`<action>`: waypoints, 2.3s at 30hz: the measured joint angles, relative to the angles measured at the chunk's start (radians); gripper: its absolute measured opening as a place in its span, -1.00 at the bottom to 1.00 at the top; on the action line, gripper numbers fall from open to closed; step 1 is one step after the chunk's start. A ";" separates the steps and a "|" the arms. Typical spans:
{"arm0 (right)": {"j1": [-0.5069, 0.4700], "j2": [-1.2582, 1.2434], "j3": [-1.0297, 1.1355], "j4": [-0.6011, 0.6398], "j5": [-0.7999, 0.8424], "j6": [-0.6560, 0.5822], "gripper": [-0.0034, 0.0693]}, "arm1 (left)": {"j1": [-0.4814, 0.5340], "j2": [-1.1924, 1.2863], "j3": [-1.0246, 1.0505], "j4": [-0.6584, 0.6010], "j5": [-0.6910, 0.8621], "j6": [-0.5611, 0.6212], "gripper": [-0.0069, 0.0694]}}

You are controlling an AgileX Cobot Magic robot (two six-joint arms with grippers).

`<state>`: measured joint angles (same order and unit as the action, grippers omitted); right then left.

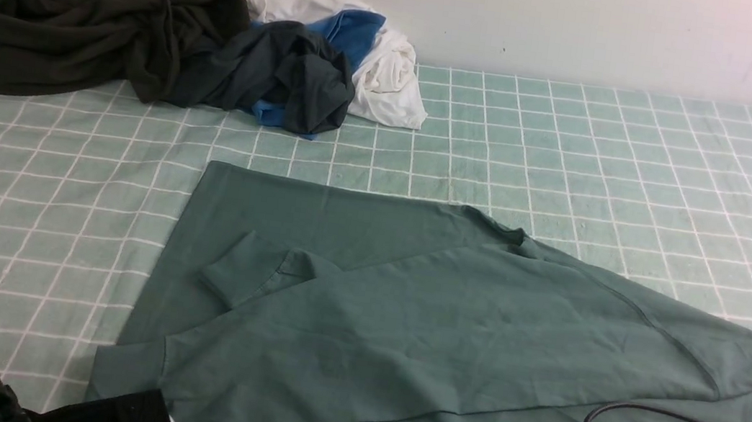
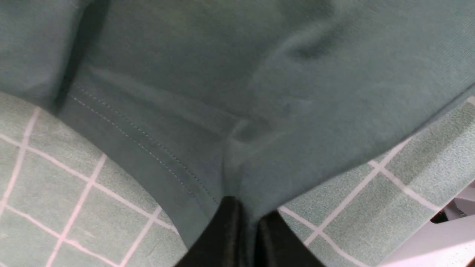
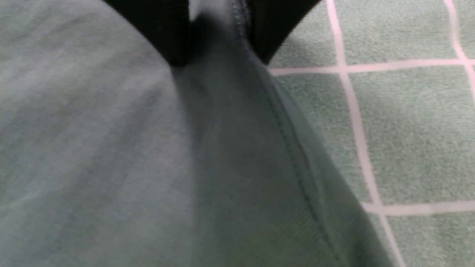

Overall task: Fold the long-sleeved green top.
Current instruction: Use both arms simultaneously to clamp the lower edge of the clothing fabric, then use both arms to drag the lower edge of the fabric forward and fold it over the upper edge, then use the right arm to clamp the right edge of the fabric

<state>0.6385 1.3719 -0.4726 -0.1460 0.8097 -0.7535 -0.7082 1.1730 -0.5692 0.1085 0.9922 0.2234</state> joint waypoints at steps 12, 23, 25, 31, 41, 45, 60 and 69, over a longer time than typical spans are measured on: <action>-0.007 -0.072 -0.246 -0.052 0.220 -0.001 -0.85 | 0.004 0.000 -0.171 0.067 0.096 -0.040 -0.78; -0.354 0.117 -0.698 -0.023 0.123 -0.081 -0.85 | 0.362 0.262 -0.565 0.149 0.012 0.027 -0.77; -0.391 0.204 -0.772 0.013 0.118 -0.117 -0.85 | 0.406 0.364 -0.645 0.146 -0.027 0.036 -0.77; -0.443 0.448 -0.957 0.042 0.098 -0.112 -0.85 | 0.462 0.669 -0.935 0.166 -0.076 0.038 -0.76; -0.468 0.601 -1.020 -0.169 -0.063 0.263 -0.37 | 0.501 0.952 -1.181 0.216 -0.154 0.034 -0.54; -0.478 0.583 -1.065 -0.279 0.009 0.569 -0.05 | 0.521 0.989 -1.242 0.241 -0.180 -0.024 -0.23; -0.516 0.454 -0.793 -0.073 0.198 0.815 0.06 | 0.431 0.904 -1.324 0.072 0.162 -0.114 -0.26; -0.758 0.456 -0.689 -0.138 0.024 1.008 0.09 | 0.411 0.801 -1.006 0.059 0.170 -0.097 -0.82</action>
<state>-0.1198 1.8282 -1.1620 -0.2838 0.8336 0.2541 -0.2977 1.9736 -1.5750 0.1677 1.1626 0.1264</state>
